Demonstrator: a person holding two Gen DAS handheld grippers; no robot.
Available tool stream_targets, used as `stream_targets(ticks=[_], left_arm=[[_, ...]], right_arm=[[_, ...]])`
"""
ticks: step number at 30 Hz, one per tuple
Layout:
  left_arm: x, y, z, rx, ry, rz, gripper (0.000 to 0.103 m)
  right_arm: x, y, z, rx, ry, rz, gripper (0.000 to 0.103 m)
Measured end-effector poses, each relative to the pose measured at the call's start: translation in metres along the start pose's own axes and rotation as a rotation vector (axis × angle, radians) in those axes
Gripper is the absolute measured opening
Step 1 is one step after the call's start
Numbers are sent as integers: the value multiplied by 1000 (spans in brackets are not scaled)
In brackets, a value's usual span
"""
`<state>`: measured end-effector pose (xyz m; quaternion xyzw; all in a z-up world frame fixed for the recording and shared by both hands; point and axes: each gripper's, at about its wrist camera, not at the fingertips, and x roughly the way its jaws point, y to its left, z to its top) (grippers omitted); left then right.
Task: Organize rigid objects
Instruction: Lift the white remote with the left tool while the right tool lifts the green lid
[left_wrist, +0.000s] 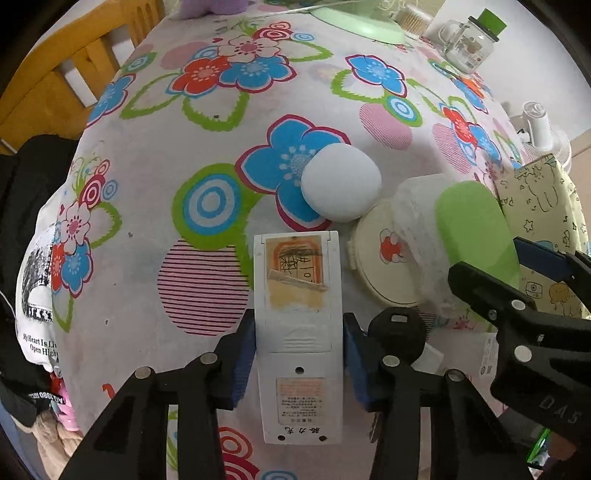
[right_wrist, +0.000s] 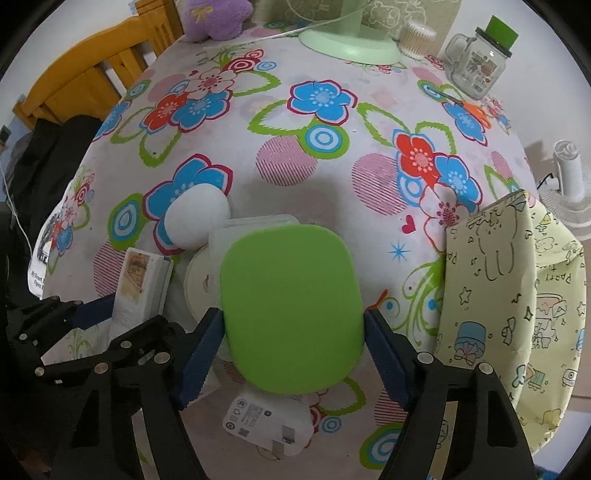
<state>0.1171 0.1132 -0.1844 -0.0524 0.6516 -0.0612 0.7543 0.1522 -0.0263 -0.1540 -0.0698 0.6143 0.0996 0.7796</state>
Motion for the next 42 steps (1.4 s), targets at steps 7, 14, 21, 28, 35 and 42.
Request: stream_targets(ticks=[7, 14, 21, 28, 35, 42], left_arm=[[-7, 5, -2, 6, 11, -4, 45], [-18, 2, -6, 39, 6, 2, 45], [-36, -7, -2, 105, -25, 7, 45], [-52, -17, -1, 182, -49, 0, 45], [-57, -21, -2, 236, -50, -24, 45], [-68, -26, 0, 289, -74, -46, 45]], right_arm=[[-5, -3, -1, 31, -8, 0, 79], [-14, -4, -6, 70, -22, 13, 79], [-26, -8, -12, 110, -41, 5, 79], [-42, -10, -21, 161, -76, -8, 78], [-50, -12, -29, 224, -93, -10, 78], [-64, -9, -34, 256, -132, -37, 78]])
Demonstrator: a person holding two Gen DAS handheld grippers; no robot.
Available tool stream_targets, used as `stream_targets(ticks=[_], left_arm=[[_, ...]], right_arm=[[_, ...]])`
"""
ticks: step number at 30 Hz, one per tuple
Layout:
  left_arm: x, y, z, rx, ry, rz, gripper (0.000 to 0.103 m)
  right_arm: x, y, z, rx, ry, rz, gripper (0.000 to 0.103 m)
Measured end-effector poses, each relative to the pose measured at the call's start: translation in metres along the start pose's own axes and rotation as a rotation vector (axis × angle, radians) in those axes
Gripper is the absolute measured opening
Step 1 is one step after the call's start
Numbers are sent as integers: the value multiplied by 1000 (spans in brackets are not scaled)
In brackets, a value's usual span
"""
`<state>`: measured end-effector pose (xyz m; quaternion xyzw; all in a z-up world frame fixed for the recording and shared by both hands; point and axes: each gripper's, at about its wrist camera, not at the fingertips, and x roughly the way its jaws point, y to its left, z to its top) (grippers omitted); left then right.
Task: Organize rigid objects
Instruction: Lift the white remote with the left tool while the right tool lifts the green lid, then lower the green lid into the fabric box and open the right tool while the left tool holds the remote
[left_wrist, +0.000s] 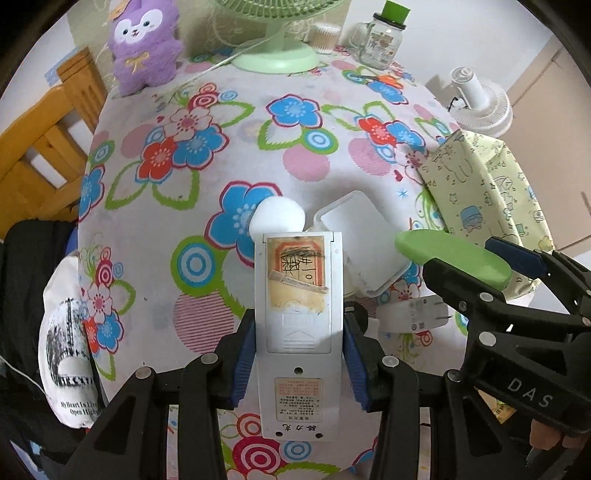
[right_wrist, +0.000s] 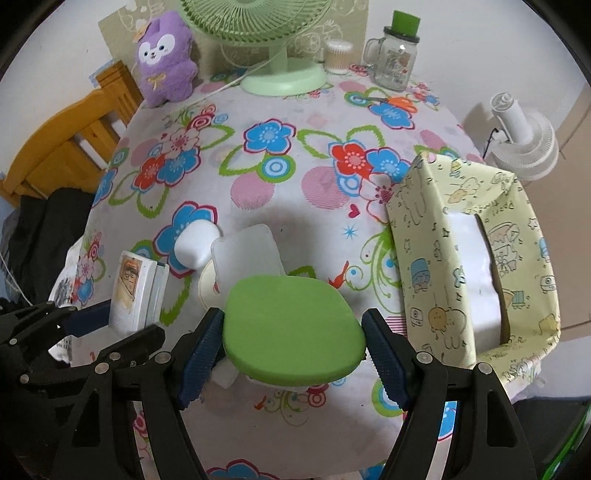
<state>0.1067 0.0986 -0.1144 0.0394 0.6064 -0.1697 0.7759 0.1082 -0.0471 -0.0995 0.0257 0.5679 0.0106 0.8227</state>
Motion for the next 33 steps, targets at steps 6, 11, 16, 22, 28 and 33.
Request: stream_targets(ticks=[6, 11, 16, 22, 28, 33], left_arm=[[-11, -4, 7, 34, -31, 2, 45], [-15, -13, 14, 52, -52, 9, 45], [-18, -26, 21, 51, -70, 24, 45], [-22, -43, 33, 10, -84, 41, 45], [-27, -67, 49, -25, -112, 54, 45], [-28, -90, 58, -27, -126, 55, 45]], right_arm=[[-18, -6, 1, 35, -50, -20, 78], [-28, -15, 4, 47, -79, -20, 78], [-30, -28, 7, 39, -92, -8, 78], [-35, -46, 16, 6, -97, 24, 78], [-46, -71, 29, -31, -120, 43, 78], [-54, -96, 39, -42, -142, 47, 78]])
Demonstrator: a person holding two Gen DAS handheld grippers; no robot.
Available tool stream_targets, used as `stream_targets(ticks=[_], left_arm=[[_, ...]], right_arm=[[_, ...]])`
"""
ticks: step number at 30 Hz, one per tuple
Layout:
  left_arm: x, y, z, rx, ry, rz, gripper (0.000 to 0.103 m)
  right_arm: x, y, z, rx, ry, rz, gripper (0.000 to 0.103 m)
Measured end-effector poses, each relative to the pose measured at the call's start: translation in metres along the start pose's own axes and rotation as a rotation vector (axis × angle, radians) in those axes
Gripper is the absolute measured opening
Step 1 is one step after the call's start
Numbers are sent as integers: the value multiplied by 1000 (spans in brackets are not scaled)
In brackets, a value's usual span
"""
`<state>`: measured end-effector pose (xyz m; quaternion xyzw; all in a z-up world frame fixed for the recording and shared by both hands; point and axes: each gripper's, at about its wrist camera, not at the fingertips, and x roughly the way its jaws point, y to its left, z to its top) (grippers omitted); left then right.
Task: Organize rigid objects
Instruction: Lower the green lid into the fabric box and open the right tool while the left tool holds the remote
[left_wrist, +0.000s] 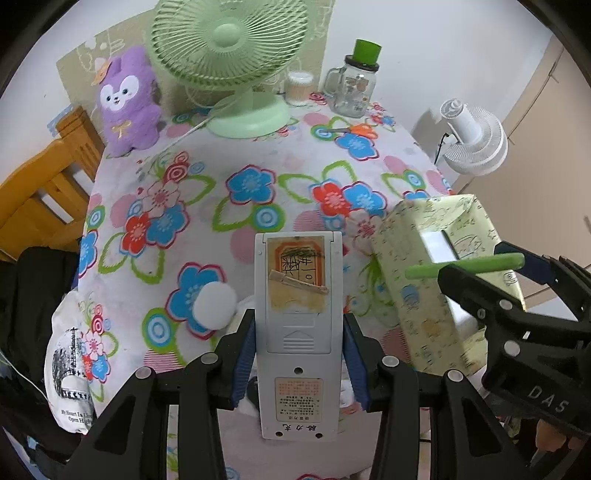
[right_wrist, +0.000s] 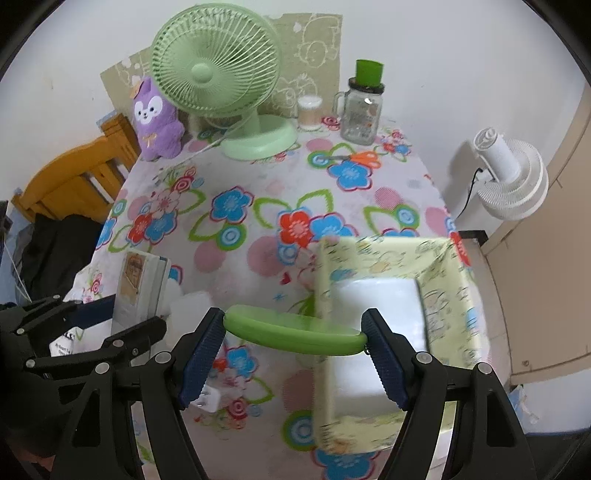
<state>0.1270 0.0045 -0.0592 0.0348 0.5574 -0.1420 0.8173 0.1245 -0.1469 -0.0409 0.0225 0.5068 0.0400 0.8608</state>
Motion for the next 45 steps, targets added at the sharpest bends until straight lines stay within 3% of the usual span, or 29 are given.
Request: stream_targets(ticks=[13, 26, 35, 40, 45], left_arm=[[10, -56, 15, 27, -6, -7, 45], [29, -100, 25, 32, 26, -9, 45], [46, -117, 22, -1, 64, 5, 45], [52, -118, 21, -26, 78, 17, 45], [53, -116, 19, -34, 80, 33, 45]], right_arm=[[-5, -62, -1, 27, -5, -15, 78], [20, -115, -13, 31, 68, -25, 78], [49, -130, -16, -28, 124, 12, 78], [60, -121, -10, -108, 99, -12, 78], [71, -122, -12, -77, 149, 26, 78]])
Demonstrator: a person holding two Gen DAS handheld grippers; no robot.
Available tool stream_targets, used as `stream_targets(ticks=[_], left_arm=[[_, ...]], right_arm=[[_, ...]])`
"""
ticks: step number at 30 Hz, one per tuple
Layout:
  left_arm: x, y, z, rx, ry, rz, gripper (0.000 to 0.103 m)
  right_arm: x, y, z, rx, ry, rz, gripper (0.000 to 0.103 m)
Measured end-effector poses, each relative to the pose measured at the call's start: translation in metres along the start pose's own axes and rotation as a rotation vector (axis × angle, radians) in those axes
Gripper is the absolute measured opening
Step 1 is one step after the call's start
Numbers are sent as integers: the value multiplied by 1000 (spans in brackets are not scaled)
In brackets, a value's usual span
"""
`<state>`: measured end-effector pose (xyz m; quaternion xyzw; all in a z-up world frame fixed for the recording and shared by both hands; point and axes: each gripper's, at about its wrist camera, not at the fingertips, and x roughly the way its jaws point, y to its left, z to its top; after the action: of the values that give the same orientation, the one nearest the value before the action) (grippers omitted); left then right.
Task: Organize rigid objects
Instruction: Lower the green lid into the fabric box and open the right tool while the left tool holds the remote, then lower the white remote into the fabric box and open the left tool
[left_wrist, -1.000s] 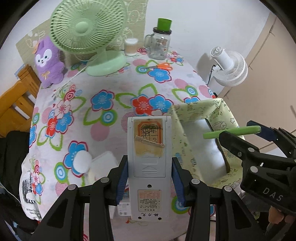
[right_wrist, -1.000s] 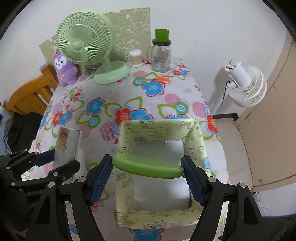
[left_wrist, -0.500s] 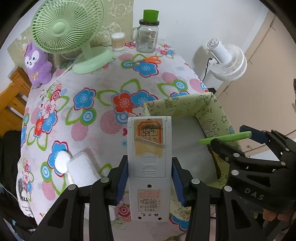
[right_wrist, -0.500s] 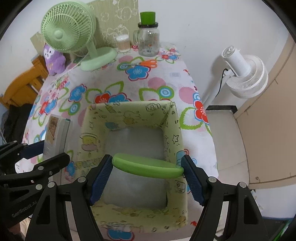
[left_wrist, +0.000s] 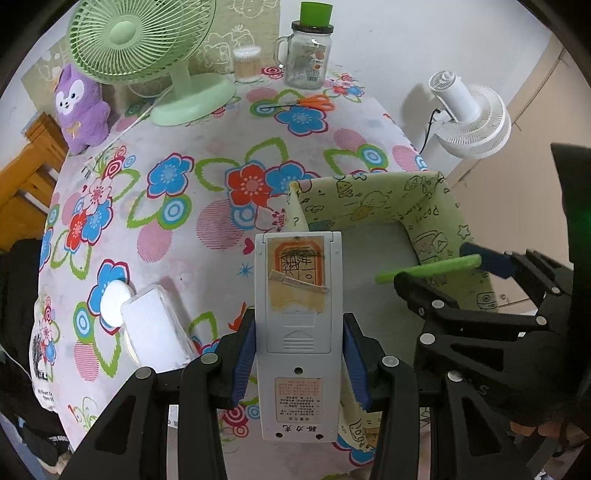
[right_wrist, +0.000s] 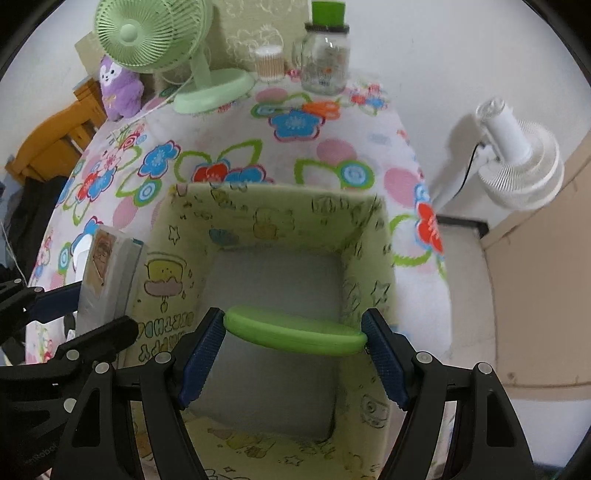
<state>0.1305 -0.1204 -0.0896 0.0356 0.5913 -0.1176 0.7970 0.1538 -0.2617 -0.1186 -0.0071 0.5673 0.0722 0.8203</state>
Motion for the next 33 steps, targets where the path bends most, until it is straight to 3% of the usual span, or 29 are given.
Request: stream_targets(ticks=[6, 11, 21, 33], left_arm=[[-1, 3, -1, 0, -5, -18, 45], [0, 2, -4, 15, -4, -26, 45], [-10, -5, -7, 62, -22, -55, 45], [-20, -45, 5, 169, -45, -111, 45]], right_arm=[[5, 16, -18, -73, 16, -44, 79], [9, 11, -28, 7, 89, 21, 79], [-23, 8, -40, 58, 25, -14, 83], [-59, -25, -54, 162, -36, -73, 87]])
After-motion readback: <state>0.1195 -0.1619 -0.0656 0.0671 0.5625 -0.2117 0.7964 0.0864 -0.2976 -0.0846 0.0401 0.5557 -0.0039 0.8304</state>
